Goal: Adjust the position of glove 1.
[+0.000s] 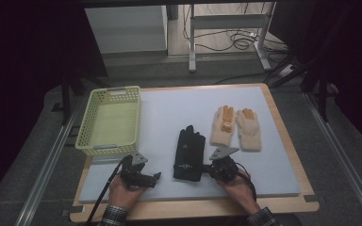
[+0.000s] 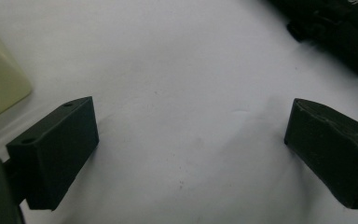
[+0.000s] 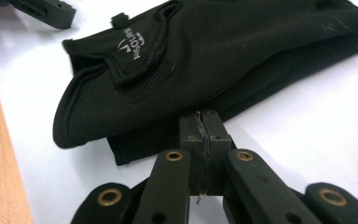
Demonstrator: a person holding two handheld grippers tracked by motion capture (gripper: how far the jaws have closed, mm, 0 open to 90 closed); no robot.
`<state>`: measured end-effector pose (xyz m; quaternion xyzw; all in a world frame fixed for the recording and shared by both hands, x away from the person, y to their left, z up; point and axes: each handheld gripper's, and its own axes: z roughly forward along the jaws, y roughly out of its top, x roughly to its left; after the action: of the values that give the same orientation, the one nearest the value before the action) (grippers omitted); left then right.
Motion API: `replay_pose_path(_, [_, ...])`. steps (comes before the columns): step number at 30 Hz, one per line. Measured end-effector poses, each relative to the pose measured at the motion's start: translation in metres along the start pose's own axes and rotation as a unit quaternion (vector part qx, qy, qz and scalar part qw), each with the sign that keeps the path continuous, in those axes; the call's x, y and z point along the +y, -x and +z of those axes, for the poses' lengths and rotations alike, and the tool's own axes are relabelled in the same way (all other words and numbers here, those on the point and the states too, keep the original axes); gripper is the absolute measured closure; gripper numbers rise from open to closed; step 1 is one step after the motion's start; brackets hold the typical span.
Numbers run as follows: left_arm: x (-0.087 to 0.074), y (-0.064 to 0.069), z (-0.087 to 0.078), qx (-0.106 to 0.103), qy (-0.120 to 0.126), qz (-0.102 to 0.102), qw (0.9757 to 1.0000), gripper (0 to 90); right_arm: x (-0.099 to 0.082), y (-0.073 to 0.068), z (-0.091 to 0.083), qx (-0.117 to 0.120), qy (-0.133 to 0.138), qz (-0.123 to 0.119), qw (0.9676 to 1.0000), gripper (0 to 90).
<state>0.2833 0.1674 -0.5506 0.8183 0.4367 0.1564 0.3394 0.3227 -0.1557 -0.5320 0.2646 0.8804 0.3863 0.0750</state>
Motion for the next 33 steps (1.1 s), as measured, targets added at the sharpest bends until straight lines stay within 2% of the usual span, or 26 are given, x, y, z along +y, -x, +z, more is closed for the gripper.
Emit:
replay_pose_path(4, [-0.005,-0.005,-0.004,-0.014,0.004,0.011,0.9998,5.7,0.005,-0.006,0.007,0.009,0.002,-0.004,1.0000,87.4])
replay_pose_path(9, [-0.006,-0.007,-0.005,-0.017,0.003,0.013,0.9998,5.2,0.010,-0.011,0.014,0.014,0.002,-0.009,0.9999,87.2])
replay_pose_path(18, [-0.006,-0.006,-0.005,-0.016,0.002,0.014,0.9998,5.0,0.020,-0.017,0.027,0.016,0.002,-0.015,0.9998,87.2])
replay_pose_path(25, [-0.006,-0.006,-0.005,-0.016,0.002,0.013,0.9998,4.9,0.033,-0.023,0.042,0.006,0.001,-0.018,0.9998,87.1])
replay_pose_path(30, [-0.006,-0.007,-0.005,-0.016,0.002,0.014,0.9998,5.0,0.038,-0.025,0.047,0.002,0.001,-0.024,0.9997,86.7])
replay_pose_path(33, [-0.006,-0.007,-0.005,-0.016,0.002,0.014,0.9998,5.0,0.037,-0.024,0.045,0.005,-0.004,-0.032,0.9995,82.4])
